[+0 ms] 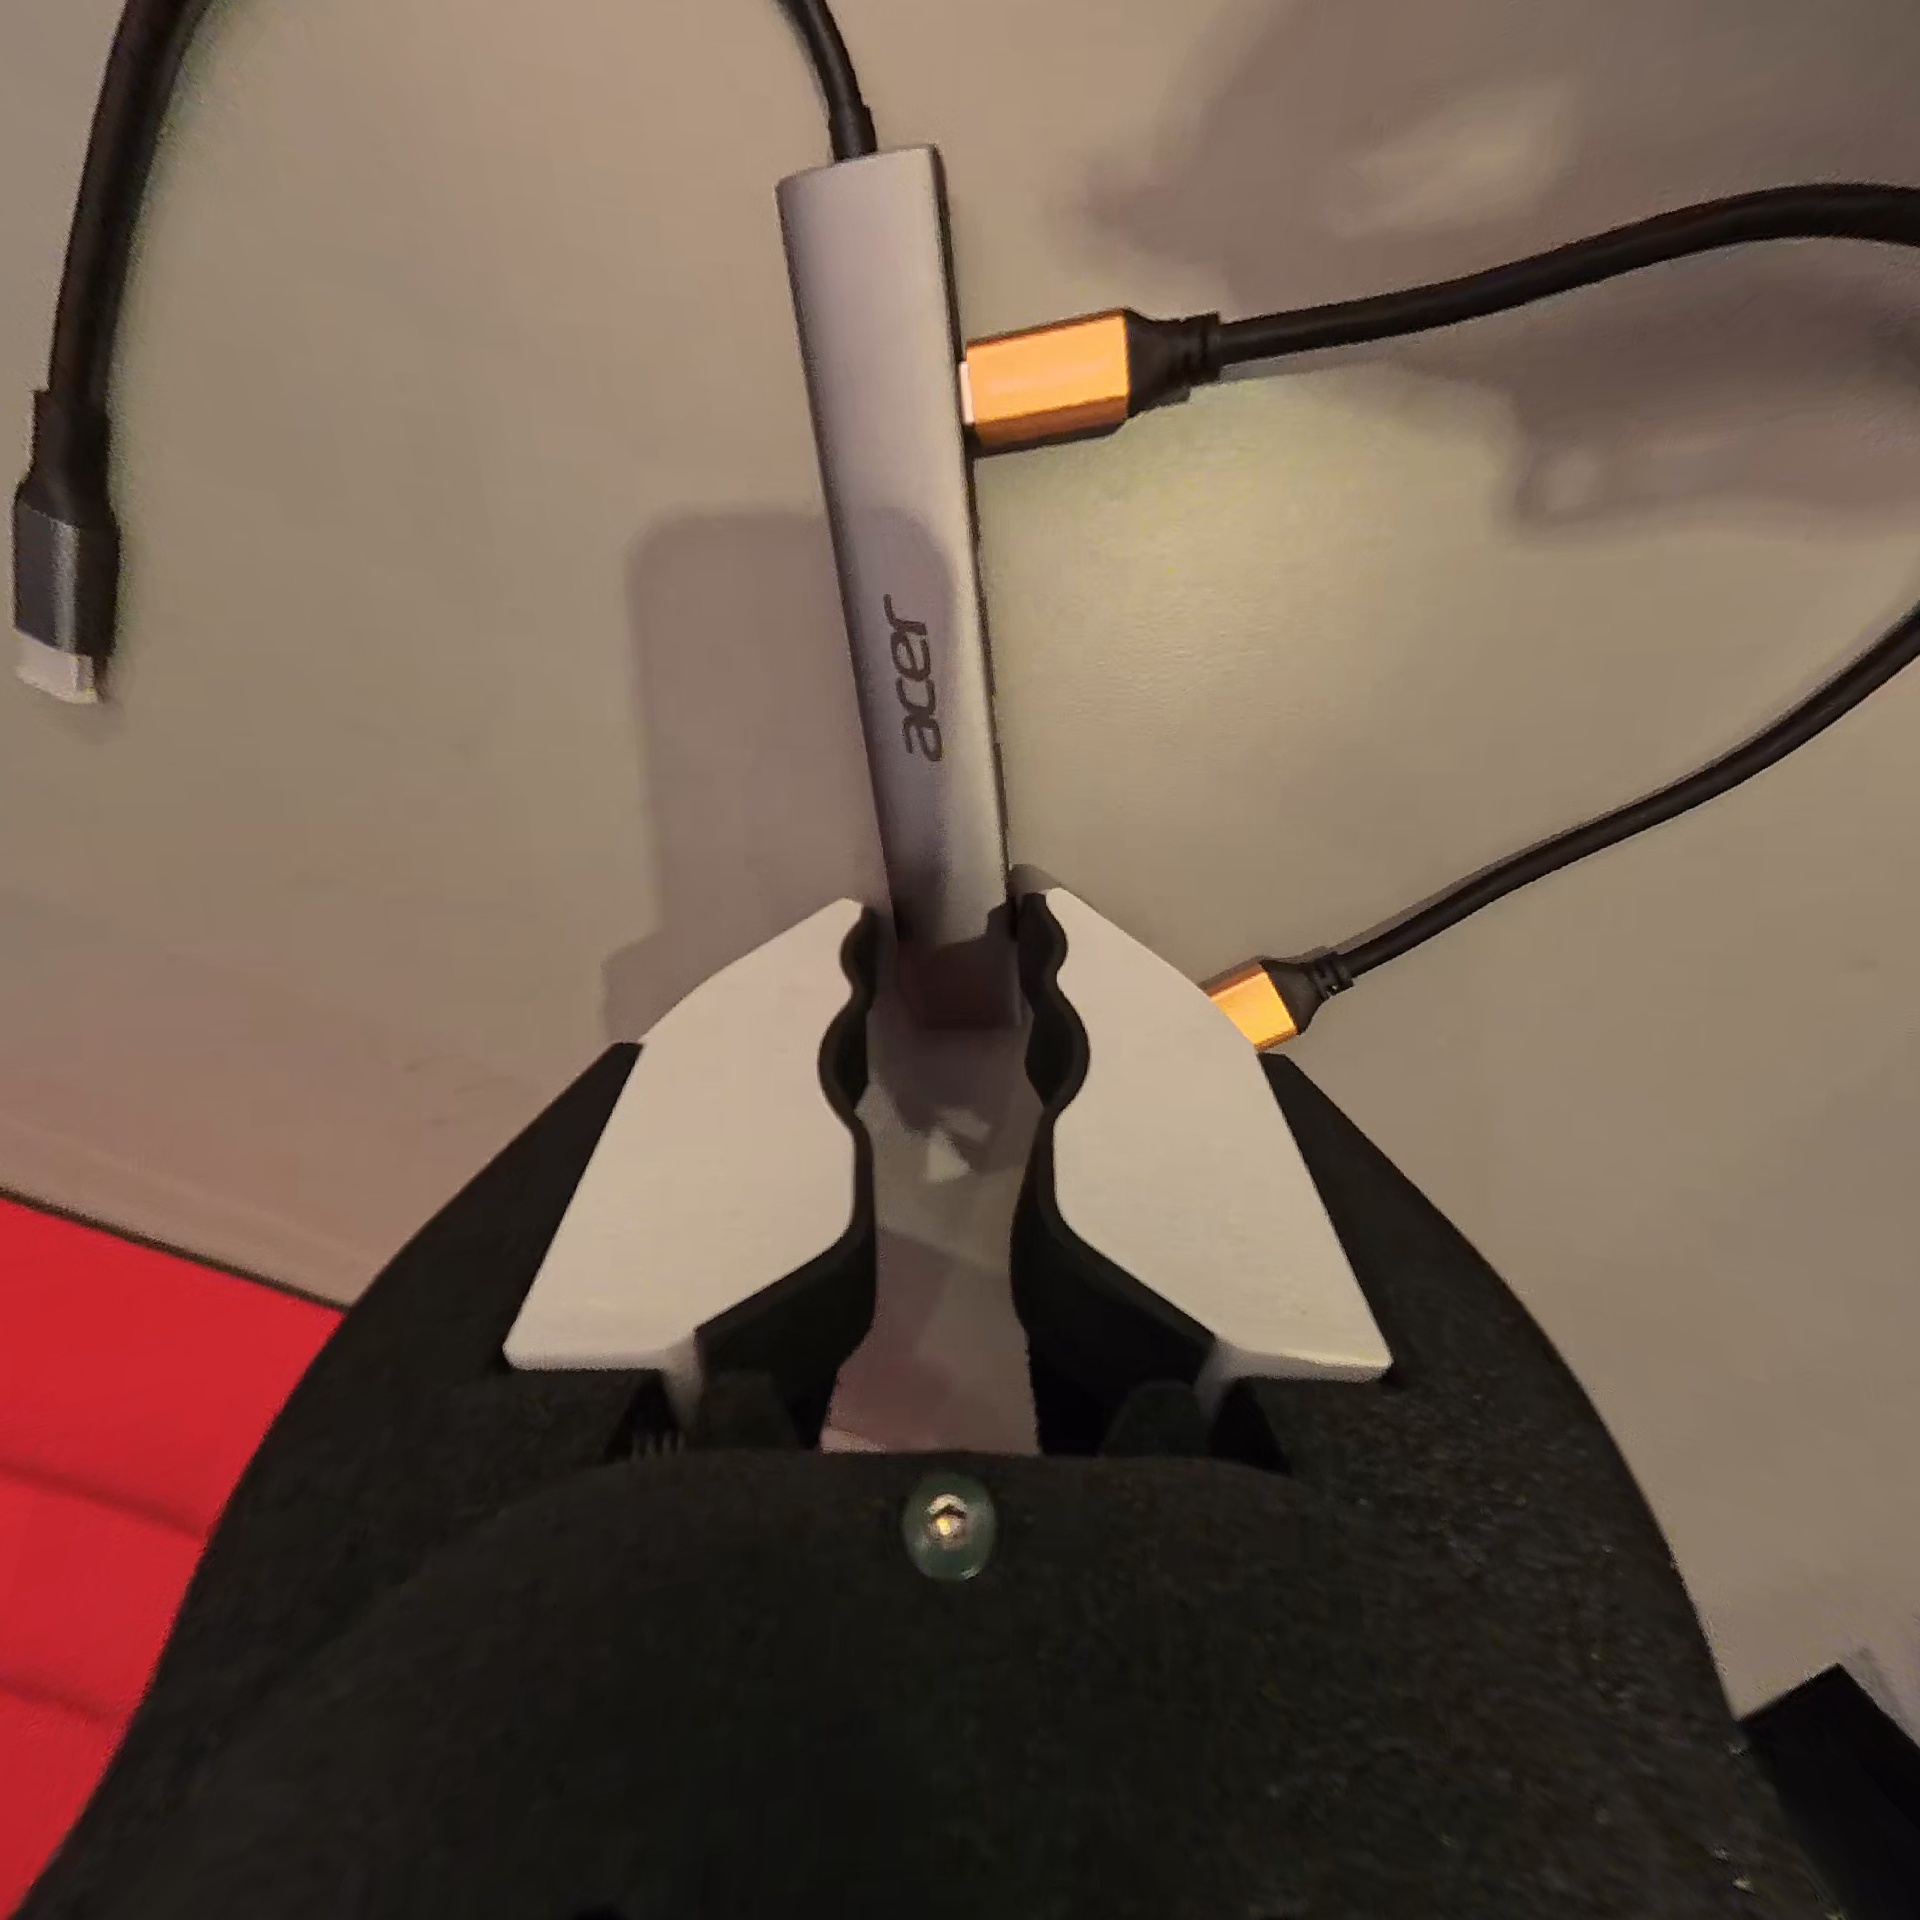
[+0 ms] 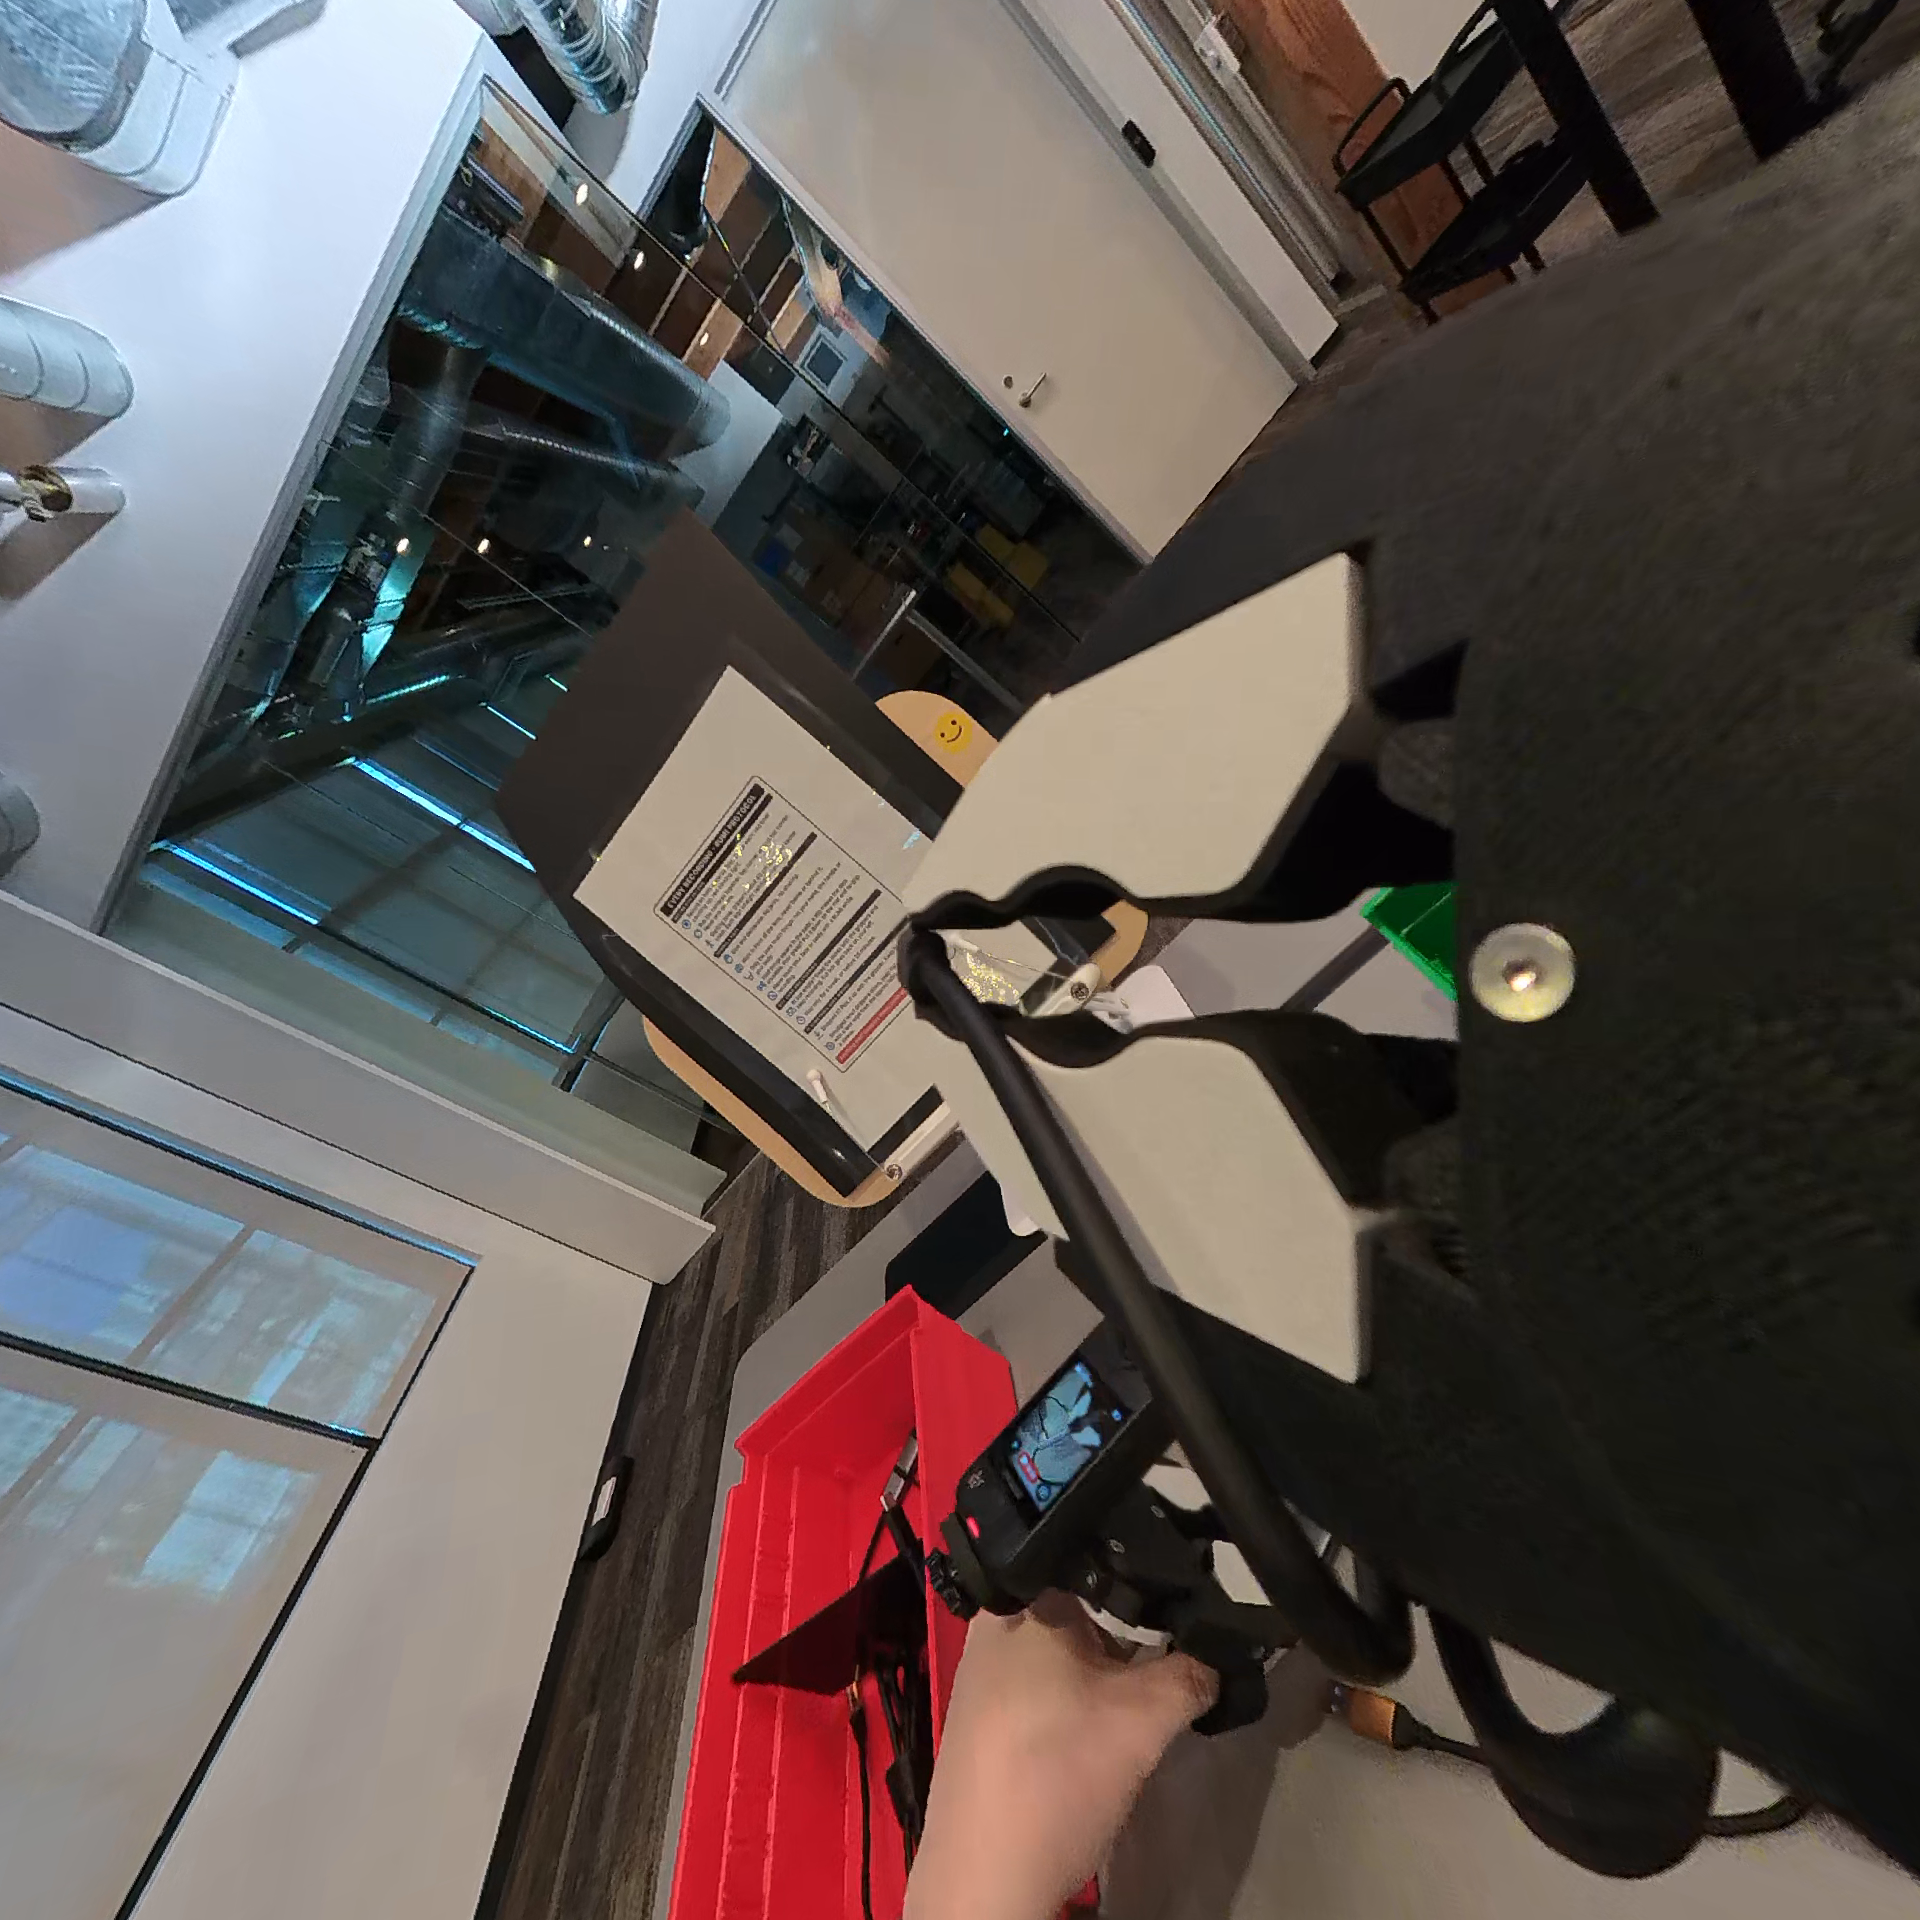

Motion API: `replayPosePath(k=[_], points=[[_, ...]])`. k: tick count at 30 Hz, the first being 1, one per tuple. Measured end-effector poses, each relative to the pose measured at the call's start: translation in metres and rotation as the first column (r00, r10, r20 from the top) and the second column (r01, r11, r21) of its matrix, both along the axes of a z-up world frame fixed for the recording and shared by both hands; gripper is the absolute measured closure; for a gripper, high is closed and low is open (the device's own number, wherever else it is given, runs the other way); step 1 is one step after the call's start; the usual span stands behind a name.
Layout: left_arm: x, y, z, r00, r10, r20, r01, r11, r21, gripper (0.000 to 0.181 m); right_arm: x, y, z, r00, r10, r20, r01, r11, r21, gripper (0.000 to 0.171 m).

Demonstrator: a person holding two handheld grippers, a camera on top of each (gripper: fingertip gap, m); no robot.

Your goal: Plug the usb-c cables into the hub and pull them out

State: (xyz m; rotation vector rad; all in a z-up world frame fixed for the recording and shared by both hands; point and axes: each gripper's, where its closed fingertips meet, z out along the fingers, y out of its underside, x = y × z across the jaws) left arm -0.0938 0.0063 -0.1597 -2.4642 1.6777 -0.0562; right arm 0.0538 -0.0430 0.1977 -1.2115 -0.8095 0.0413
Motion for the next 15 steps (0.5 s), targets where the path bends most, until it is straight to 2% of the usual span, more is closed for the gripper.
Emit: replayPosePath(k=[8, 15], points=[[0.000, 0.006, -0.001, 0.998, 0.054, -0.010, -0.055, 0.997, -0.056, 0.142, 0.002, -0.013, 0.009, 1.000, 0.025, -0.018, -0.025, 0.999, 0.029, 0.157], [0.008, 0.004, -0.002, 0.999, -0.006, -0.054, 0.002, 0.997, -0.077, 0.133, 0.000, -0.005, 0.005, 1.000, 0.011, -0.002, -0.011, 1.000, 0.013, 0.157]])
